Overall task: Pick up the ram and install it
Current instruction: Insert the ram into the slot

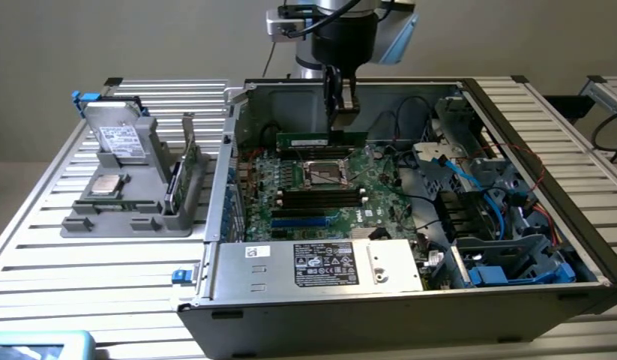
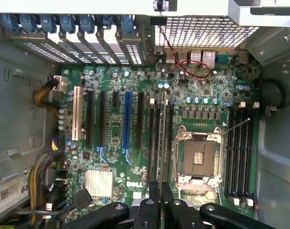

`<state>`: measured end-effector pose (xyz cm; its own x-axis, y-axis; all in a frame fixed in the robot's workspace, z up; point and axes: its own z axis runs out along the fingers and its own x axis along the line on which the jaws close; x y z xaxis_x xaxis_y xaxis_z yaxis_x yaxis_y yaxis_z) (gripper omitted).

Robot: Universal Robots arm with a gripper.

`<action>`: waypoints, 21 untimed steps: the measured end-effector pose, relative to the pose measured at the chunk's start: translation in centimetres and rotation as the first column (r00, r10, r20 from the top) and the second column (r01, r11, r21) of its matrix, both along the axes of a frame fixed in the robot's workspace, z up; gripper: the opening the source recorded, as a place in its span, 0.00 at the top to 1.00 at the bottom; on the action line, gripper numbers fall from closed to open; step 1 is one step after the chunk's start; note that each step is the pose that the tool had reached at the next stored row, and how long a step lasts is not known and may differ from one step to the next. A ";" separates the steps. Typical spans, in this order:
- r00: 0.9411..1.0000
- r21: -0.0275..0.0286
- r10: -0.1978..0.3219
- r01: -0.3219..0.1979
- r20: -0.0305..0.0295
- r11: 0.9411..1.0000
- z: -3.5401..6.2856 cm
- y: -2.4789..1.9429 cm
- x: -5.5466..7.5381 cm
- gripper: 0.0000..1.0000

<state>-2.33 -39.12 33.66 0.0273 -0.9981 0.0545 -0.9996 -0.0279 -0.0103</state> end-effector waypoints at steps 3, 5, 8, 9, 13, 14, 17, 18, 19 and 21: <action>1.000 0.000 0.000 0.000 0.000 1.000 -0.55 0.00 0.0 0.87; 1.000 0.000 -0.002 0.002 0.000 1.000 -0.91 0.00 0.0 0.87; 1.000 0.000 -0.006 0.006 0.000 1.000 -1.46 0.00 0.2 0.87; 1.000 0.000 -0.007 0.007 0.000 1.000 -1.64 0.00 0.3 0.87; 1.000 0.000 -0.010 0.010 0.000 1.000 -2.36 -0.03 0.4 0.87; 1.000 0.000 -0.010 0.010 0.000 1.000 -2.55 -0.05 0.4 0.87; 1.000 -0.001 -0.011 0.011 0.000 1.000 -3.06 -0.08 0.4 0.87; 1.000 -0.002 -0.011 0.011 0.000 1.000 -3.21 -0.08 0.4 0.87; 1.000 -0.002 -0.011 0.011 0.001 1.000 -3.37 -0.08 0.5 0.87; 1.000 -0.004 -0.012 0.012 0.001 1.000 -3.66 -0.09 0.5 0.87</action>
<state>-1.83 -39.21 30.00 0.0153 -0.9982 0.0582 -0.9998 -0.0160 -0.0109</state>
